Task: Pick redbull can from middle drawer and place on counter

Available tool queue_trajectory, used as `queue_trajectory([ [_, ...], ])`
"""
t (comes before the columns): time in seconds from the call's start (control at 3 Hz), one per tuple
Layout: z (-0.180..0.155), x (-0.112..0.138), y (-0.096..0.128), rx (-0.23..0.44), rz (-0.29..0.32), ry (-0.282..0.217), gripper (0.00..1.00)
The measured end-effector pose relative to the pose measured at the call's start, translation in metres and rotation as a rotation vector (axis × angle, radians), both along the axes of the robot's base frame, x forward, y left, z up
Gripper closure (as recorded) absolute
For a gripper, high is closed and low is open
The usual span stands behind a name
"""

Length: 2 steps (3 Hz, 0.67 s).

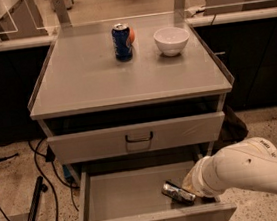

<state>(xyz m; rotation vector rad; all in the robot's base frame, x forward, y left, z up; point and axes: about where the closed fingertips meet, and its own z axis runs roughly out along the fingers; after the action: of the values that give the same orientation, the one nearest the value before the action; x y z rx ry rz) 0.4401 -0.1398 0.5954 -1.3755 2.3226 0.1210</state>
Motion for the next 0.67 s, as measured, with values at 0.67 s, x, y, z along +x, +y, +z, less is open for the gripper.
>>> queue_trajectory([
  [0.67,-0.047,0.027,-0.007,0.029,-0.031,-0.037,1.0],
])
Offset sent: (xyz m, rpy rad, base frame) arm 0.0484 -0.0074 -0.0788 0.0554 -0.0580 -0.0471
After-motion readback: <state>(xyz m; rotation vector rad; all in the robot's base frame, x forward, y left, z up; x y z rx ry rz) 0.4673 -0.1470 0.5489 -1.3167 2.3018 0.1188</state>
